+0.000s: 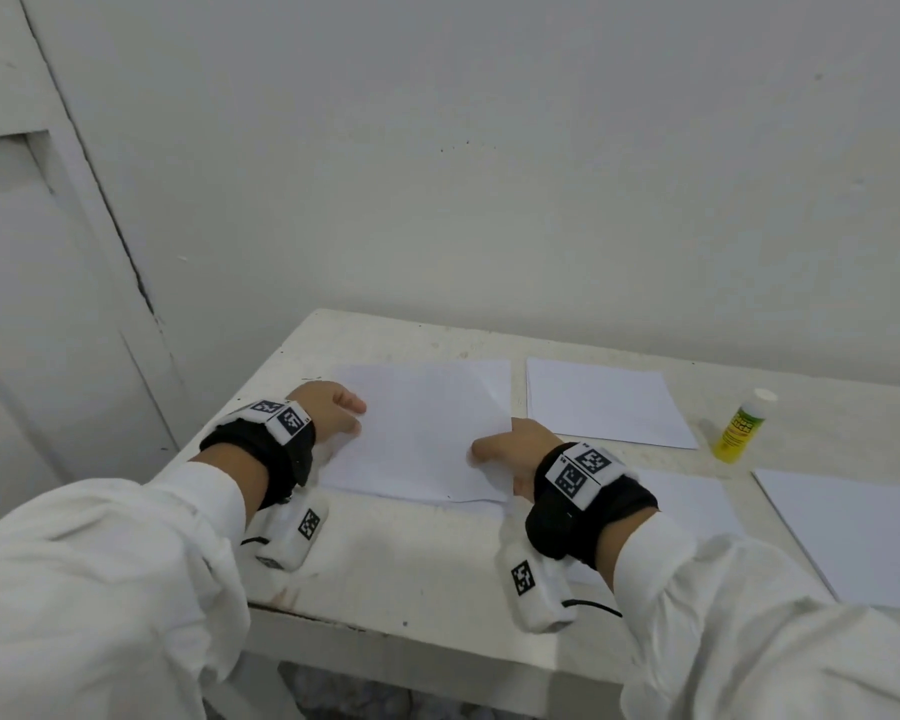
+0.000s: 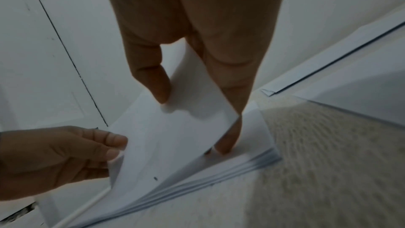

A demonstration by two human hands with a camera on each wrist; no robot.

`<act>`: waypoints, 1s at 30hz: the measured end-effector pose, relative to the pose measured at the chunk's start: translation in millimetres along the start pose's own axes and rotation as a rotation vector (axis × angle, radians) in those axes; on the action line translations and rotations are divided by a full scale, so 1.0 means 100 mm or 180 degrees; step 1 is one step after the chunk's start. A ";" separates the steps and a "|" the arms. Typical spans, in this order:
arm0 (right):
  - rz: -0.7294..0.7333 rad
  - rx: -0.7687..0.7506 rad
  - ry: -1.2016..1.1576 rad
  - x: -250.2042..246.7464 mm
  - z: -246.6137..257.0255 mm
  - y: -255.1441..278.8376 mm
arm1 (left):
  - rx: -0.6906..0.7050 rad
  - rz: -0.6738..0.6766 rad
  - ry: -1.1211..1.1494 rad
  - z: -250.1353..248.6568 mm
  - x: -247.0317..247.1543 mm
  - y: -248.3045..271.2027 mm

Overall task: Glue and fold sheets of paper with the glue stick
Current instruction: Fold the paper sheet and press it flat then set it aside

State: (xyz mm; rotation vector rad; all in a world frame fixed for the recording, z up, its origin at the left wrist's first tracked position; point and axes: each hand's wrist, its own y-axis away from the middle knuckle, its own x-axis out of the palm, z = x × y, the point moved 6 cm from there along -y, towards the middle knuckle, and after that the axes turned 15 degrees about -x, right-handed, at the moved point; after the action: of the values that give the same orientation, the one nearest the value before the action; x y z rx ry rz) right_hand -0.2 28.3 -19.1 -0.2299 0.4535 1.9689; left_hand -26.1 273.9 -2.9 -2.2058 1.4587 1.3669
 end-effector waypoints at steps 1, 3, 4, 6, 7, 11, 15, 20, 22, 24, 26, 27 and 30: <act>-0.0025 0.0021 -0.0018 -0.01 0.01 0.02 | 0.0037 -0.0029 0.0194 0.01 -0.03 0.01; -0.0110 0.0090 0.0010 -0.03 0.00 0.04 | 0.0107 -0.0124 0.0522 0.05 -0.09 0.05; -0.0157 0.0107 0.0065 -0.05 0.00 0.05 | 0.0142 -0.0156 0.0613 0.06 -0.11 0.07; -0.0256 0.0142 0.0139 -0.08 0.00 0.07 | 0.0086 0.0042 0.0725 0.12 -0.08 0.07; -0.0297 0.0158 0.0166 -0.09 0.00 0.07 | 0.0011 0.0277 0.0732 0.14 -0.02 0.10; -0.0351 0.0083 0.0177 -0.10 0.04 0.04 | -0.0159 0.0748 0.0287 0.18 0.15 0.19; -0.0460 0.0273 -0.0147 -0.20 0.06 0.15 | -0.0008 0.0657 0.0263 0.03 0.11 0.27; -0.0541 0.0387 -0.0164 -0.71 -0.18 0.41 | 0.0313 0.0888 0.0135 -0.38 0.37 0.53; -0.0698 0.0377 -0.0150 -1.02 -0.37 0.59 | 0.0380 0.1027 0.0135 -0.58 0.59 0.68; -0.0812 0.0412 -0.0139 -1.31 -0.55 0.78 | 0.0430 0.1212 0.0082 -0.77 0.84 0.83; -0.0830 0.0567 -0.0039 -1.54 -0.74 0.98 | 0.0498 0.1367 -0.0109 -0.94 1.11 0.98; -0.0828 0.0652 0.0027 -1.64 -0.83 1.07 | 0.0548 0.1418 -0.0235 -1.02 1.24 1.05; -0.0880 0.0819 0.0075 -1.87 -1.03 1.26 | 0.0663 0.1485 -0.0585 -1.18 1.53 1.20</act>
State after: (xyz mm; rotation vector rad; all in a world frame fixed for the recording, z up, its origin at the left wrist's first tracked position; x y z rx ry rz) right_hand -38.8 -216.5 -19.5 -0.1435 0.6489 1.6219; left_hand -35.6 46.7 -12.9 -1.6282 2.0177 1.4138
